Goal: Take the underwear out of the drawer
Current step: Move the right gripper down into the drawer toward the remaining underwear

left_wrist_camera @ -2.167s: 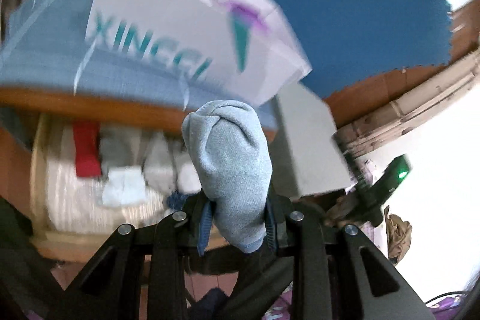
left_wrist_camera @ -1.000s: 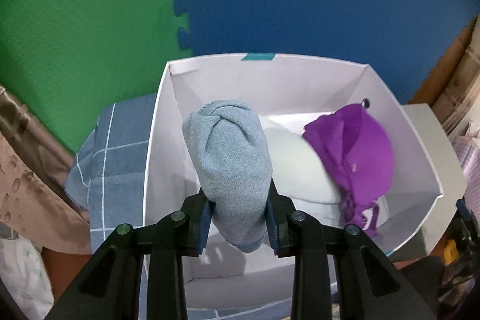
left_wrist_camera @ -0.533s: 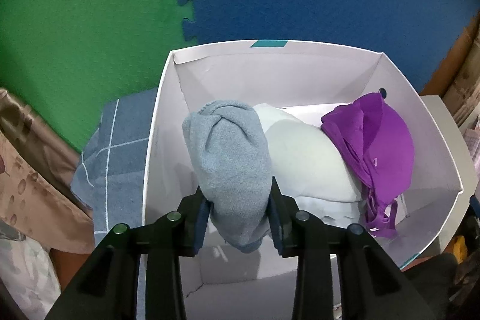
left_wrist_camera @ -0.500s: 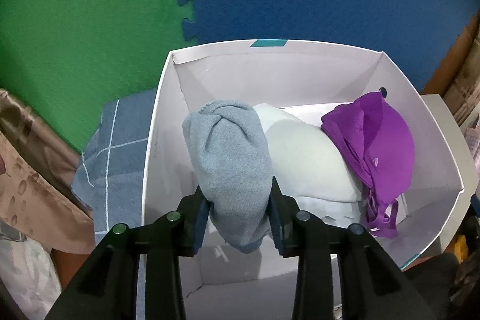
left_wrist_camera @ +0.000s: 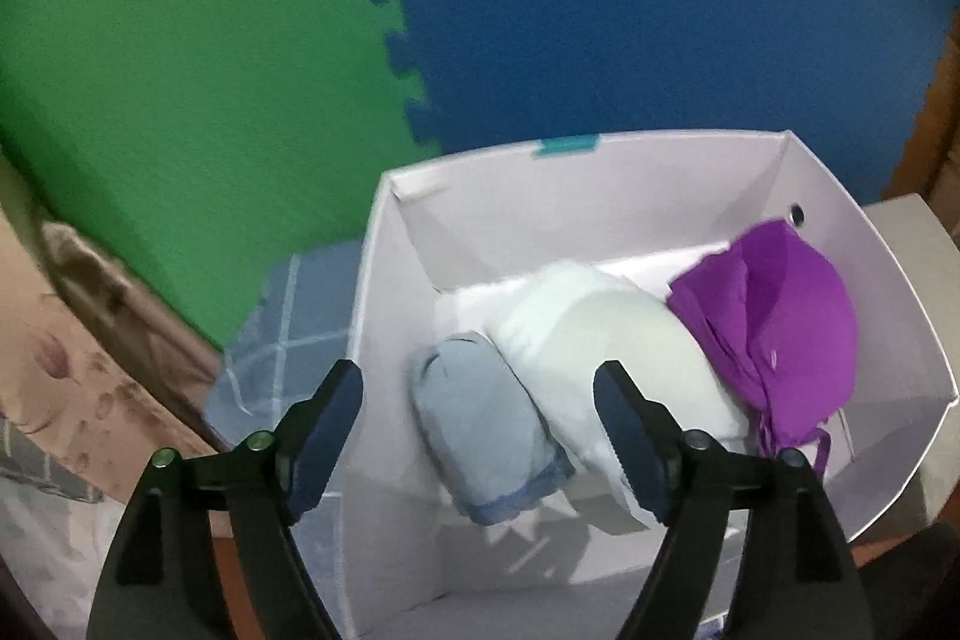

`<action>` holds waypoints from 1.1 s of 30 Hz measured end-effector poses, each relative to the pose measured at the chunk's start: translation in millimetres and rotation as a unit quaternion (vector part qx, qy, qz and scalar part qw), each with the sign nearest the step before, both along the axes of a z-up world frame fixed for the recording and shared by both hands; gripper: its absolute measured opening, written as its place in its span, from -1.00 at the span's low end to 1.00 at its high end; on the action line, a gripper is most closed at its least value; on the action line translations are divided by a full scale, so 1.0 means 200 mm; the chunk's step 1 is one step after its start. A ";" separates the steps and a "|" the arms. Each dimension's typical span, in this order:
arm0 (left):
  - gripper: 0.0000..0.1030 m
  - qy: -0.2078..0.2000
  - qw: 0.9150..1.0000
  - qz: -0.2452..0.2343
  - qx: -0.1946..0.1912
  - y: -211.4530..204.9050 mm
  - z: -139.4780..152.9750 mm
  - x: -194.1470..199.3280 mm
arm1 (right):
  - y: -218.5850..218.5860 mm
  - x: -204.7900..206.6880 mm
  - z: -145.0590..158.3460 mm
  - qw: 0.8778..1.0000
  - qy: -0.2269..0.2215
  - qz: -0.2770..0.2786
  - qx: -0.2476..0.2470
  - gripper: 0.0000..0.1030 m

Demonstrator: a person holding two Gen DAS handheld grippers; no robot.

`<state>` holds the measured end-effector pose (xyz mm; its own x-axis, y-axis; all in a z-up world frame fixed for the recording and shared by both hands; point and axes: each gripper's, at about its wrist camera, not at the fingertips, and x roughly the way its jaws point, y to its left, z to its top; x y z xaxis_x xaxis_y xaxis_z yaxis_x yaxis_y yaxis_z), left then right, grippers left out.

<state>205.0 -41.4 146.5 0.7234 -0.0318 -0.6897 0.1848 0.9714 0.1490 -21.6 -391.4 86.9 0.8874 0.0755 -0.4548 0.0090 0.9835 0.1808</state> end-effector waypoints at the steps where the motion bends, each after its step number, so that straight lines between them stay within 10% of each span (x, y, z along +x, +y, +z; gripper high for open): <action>1: 0.61 -0.013 1.000 0.006 -0.001 0.01 0.02 -0.03 | 0.00 0.00 0.00 1.000 0.001 0.000 0.000 0.53; 8: 0.86 -0.082 0.995 0.012 -0.053 0.15 0.11 -0.29 | 0.00 0.02 -0.01 1.000 0.002 0.000 -0.003 0.53; 20: 0.90 -0.059 0.990 0.095 -0.089 0.67 -0.22 -0.74 | 0.16 0.00 0.00 0.997 0.010 0.066 -0.045 0.53; 27: 0.89 -0.065 0.977 0.160 -0.126 0.98 -0.38 -0.98 | 0.63 0.14 -0.28 0.947 0.214 0.231 -0.055 0.53; 33: 0.95 -0.093 0.969 0.157 -0.165 1.03 -0.39 -1.05 | 0.84 0.24 -0.59 0.907 0.362 0.213 -0.014 0.53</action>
